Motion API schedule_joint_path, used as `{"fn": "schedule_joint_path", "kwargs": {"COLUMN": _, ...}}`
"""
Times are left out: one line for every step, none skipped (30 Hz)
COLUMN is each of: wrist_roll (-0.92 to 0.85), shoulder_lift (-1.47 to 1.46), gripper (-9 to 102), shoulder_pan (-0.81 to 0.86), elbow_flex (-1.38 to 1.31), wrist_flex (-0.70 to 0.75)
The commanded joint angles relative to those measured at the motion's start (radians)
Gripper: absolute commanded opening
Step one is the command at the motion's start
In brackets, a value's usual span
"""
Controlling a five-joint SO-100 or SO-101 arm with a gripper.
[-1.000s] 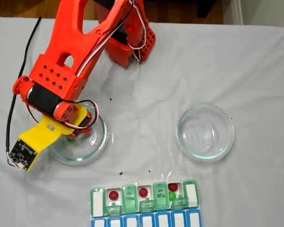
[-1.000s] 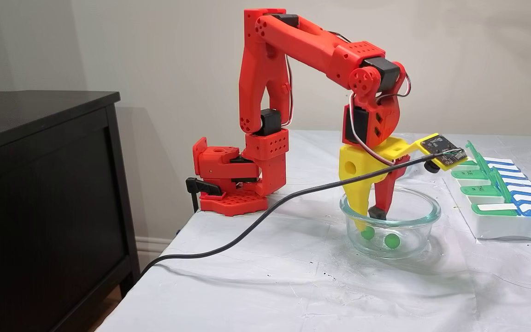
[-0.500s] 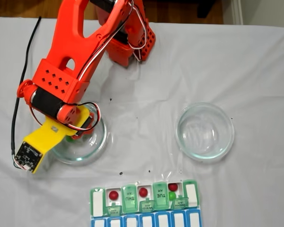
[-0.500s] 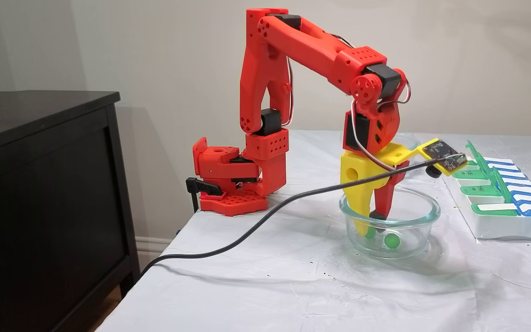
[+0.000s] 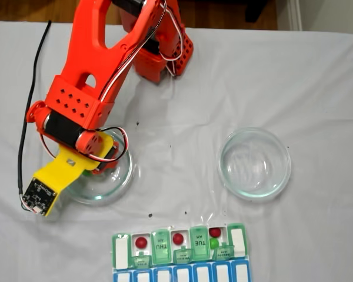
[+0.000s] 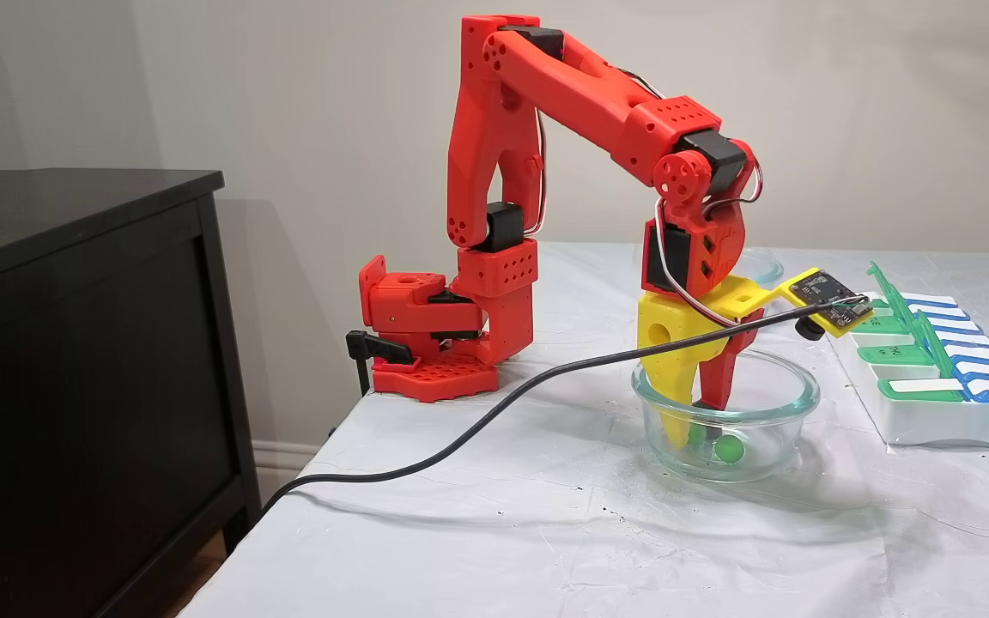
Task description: Sort medicines into box.
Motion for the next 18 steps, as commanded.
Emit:
{"fn": "schedule_joint_path", "kwargs": {"wrist_roll": -0.005, "shoulder_lift": 0.025, "gripper": 13, "shoulder_pan": 0.014, "elbow_flex": 0.011, "wrist_flex": -0.011}}
{"fn": "schedule_joint_path", "kwargs": {"wrist_roll": -0.003, "shoulder_lift": 0.025, "gripper": 10, "shoulder_pan": 0.012, "elbow_flex": 0.015, "wrist_flex": -0.017}}
{"fn": "schedule_joint_path", "kwargs": {"wrist_roll": 0.0, "shoulder_lift": 0.025, "gripper": 4, "shoulder_pan": 0.011, "elbow_flex": 0.021, "wrist_flex": -0.023}}
{"fn": "schedule_joint_path", "kwargs": {"wrist_roll": 0.006, "shoulder_lift": 0.029, "gripper": 0, "shoulder_pan": 0.011, "elbow_flex": 0.026, "wrist_flex": -0.029}}
{"fn": "schedule_joint_path", "kwargs": {"wrist_roll": 0.011, "shoulder_lift": 0.034, "gripper": 0, "shoulder_pan": 0.011, "elbow_flex": 0.032, "wrist_flex": -0.037}}
{"fn": "schedule_joint_path", "kwargs": {"wrist_roll": 0.014, "shoulder_lift": 0.041, "gripper": 0, "shoulder_pan": 0.011, "elbow_flex": 0.04, "wrist_flex": -0.048}}
{"fn": "schedule_joint_path", "kwargs": {"wrist_roll": 0.015, "shoulder_lift": 0.051, "gripper": 0, "shoulder_pan": 0.009, "elbow_flex": 0.048, "wrist_flex": -0.057}}
{"fn": "schedule_joint_path", "kwargs": {"wrist_roll": 0.017, "shoulder_lift": 0.057, "gripper": 0, "shoulder_pan": 0.009, "elbow_flex": 0.055, "wrist_flex": -0.064}}
{"fn": "schedule_joint_path", "kwargs": {"wrist_roll": 0.017, "shoulder_lift": 0.063, "gripper": 0, "shoulder_pan": 0.009, "elbow_flex": 0.061, "wrist_flex": -0.071}}
{"fn": "schedule_joint_path", "kwargs": {"wrist_roll": 0.017, "shoulder_lift": 0.067, "gripper": 0, "shoulder_pan": 0.009, "elbow_flex": 0.064, "wrist_flex": -0.074}}
{"fn": "schedule_joint_path", "kwargs": {"wrist_roll": 0.017, "shoulder_lift": 0.071, "gripper": 0, "shoulder_pan": 0.009, "elbow_flex": 0.067, "wrist_flex": -0.075}}
{"fn": "schedule_joint_path", "kwargs": {"wrist_roll": 0.017, "shoulder_lift": 0.075, "gripper": 0, "shoulder_pan": 0.009, "elbow_flex": 0.074, "wrist_flex": -0.08}}
{"fn": "schedule_joint_path", "kwargs": {"wrist_roll": 0.017, "shoulder_lift": 0.078, "gripper": 0, "shoulder_pan": 0.009, "elbow_flex": 0.077, "wrist_flex": -0.081}}
{"fn": "schedule_joint_path", "kwargs": {"wrist_roll": 0.018, "shoulder_lift": 0.081, "gripper": 0, "shoulder_pan": 0.009, "elbow_flex": 0.083, "wrist_flex": -0.084}}
{"fn": "schedule_joint_path", "kwargs": {"wrist_roll": 0.02, "shoulder_lift": 0.084, "gripper": 0, "shoulder_pan": 0.009, "elbow_flex": 0.086, "wrist_flex": -0.084}}
{"fn": "schedule_joint_path", "kwargs": {"wrist_roll": 0.021, "shoulder_lift": 0.089, "gripper": 0, "shoulder_pan": 0.008, "elbow_flex": 0.087, "wrist_flex": -0.084}}
{"fn": "schedule_joint_path", "kwargs": {"wrist_roll": 0.023, "shoulder_lift": 0.095, "gripper": 0, "shoulder_pan": 0.005, "elbow_flex": 0.089, "wrist_flex": -0.078}}
{"fn": "schedule_joint_path", "kwargs": {"wrist_roll": 0.023, "shoulder_lift": 0.109, "gripper": 0, "shoulder_pan": 0.0, "elbow_flex": 0.089, "wrist_flex": -0.066}}
